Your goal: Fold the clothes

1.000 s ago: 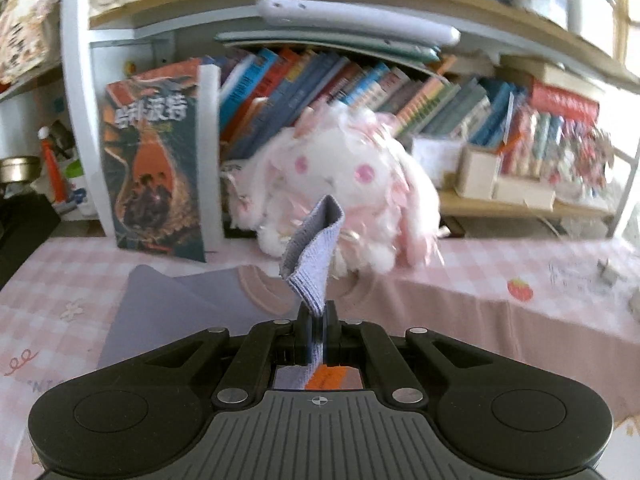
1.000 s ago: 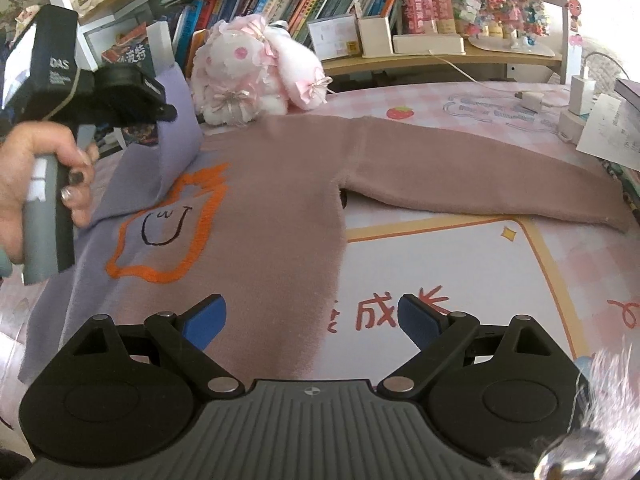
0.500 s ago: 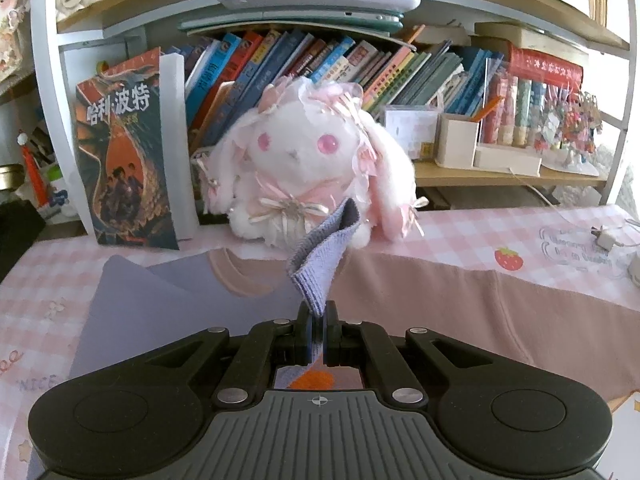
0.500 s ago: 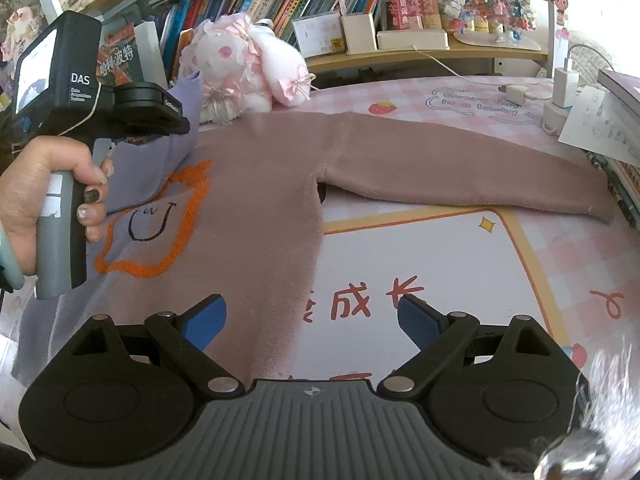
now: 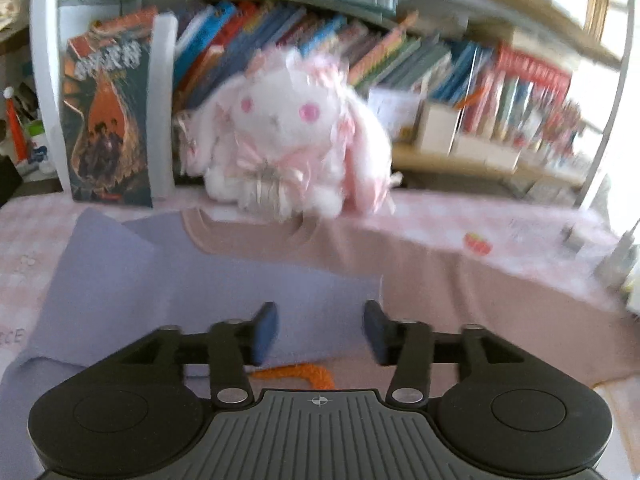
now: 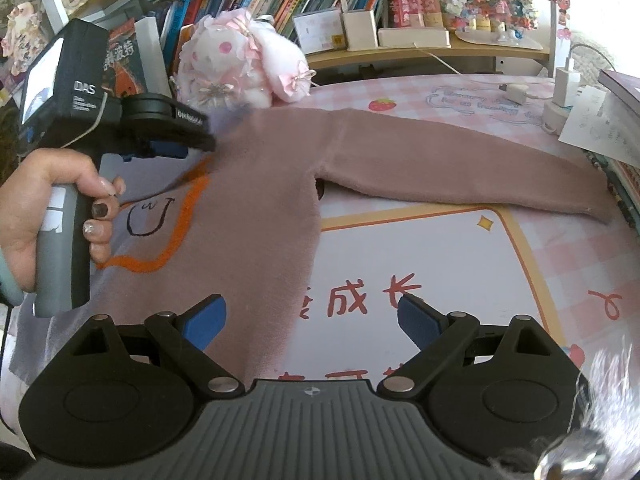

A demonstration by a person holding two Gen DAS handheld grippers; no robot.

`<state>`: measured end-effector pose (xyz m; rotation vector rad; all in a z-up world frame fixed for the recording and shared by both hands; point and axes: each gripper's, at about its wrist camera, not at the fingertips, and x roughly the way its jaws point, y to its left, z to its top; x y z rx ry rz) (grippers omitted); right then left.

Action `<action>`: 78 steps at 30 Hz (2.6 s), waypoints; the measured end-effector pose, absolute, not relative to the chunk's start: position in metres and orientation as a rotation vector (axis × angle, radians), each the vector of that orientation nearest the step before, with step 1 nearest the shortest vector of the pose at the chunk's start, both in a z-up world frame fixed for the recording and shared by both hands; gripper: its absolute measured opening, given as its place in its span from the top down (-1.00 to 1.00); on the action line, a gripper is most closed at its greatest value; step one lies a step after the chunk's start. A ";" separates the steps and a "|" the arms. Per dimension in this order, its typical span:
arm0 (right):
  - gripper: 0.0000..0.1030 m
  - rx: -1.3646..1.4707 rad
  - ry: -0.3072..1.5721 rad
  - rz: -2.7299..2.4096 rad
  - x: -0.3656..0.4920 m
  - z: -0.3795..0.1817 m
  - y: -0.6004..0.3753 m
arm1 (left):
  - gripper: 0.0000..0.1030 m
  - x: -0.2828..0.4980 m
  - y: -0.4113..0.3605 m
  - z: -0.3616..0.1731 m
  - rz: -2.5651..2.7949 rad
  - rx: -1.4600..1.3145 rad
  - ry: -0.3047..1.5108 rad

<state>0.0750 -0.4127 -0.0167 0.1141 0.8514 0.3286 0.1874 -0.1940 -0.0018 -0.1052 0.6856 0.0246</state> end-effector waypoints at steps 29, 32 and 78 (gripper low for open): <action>-0.55 0.148 0.953 0.186 0.071 -0.031 -0.371 | -0.43 0.039 0.000 -0.030 0.308 -0.094 0.871; -0.35 0.144 0.956 0.153 0.064 -0.031 -0.365 | -0.42 0.039 0.008 -0.034 0.272 -0.135 0.886; 0.73 0.061 0.941 0.210 0.064 -0.031 -0.305 | 0.92 0.044 0.053 -0.028 0.174 -0.192 0.857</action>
